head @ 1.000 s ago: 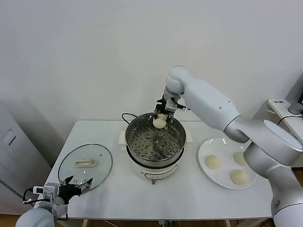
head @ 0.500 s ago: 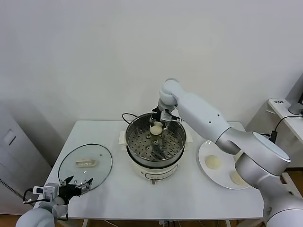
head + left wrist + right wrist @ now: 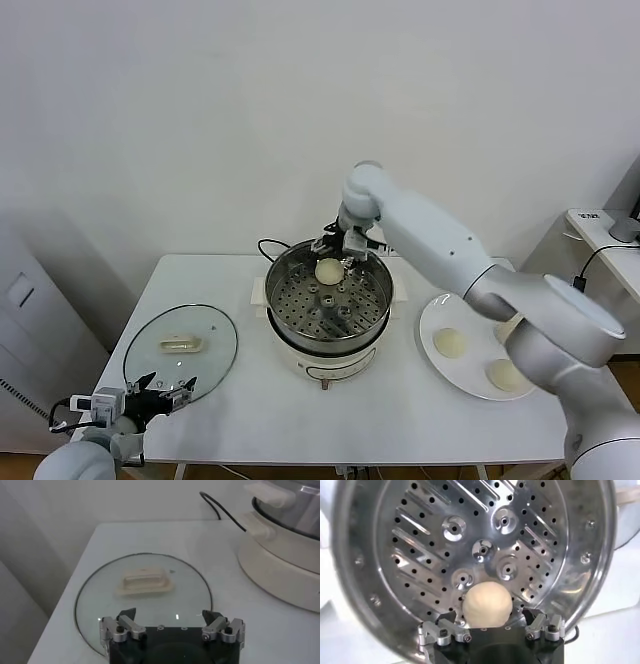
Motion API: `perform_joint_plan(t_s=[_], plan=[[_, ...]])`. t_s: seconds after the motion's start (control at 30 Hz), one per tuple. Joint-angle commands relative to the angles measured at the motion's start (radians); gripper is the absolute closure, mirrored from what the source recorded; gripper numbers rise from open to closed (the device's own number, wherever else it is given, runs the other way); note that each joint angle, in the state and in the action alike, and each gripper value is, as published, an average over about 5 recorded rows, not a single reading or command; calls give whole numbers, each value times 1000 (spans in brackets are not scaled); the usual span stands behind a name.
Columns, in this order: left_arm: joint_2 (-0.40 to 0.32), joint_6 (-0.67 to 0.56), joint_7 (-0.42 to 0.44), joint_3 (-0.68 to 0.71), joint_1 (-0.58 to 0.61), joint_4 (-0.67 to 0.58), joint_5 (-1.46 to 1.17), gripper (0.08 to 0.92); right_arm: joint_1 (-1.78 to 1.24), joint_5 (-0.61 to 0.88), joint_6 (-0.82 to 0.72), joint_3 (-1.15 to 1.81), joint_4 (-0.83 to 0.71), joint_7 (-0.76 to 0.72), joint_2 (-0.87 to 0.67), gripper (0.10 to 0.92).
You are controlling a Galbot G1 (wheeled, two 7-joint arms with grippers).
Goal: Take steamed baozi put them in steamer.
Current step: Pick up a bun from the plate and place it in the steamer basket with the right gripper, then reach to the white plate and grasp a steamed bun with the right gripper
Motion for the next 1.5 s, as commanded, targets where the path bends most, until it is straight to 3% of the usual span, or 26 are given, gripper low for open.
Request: perform_joint_plan(t_s=[0.03,0.3,0.57,1.0,1.5], plan=[[-2,0,0,-4,4,-1,1,177,228,450,-45,-202,-35,-90,-94,203],[-8,0,-1,-12,7,-2,1,177,391,862,-425,-514,-89,-155,-228,203],[-12,1,-2,-15,6,-8,0,177,426,1056,-631,-690,10,-157,-402,203],[-15,2,-4,-20,9,-16,-1,177,311,1025,-761,-699,210,-80,-636,203],[-13,5,-5,-21,9,-17,-1,177,-53,802,-765,-387,163,13,-684,203]])
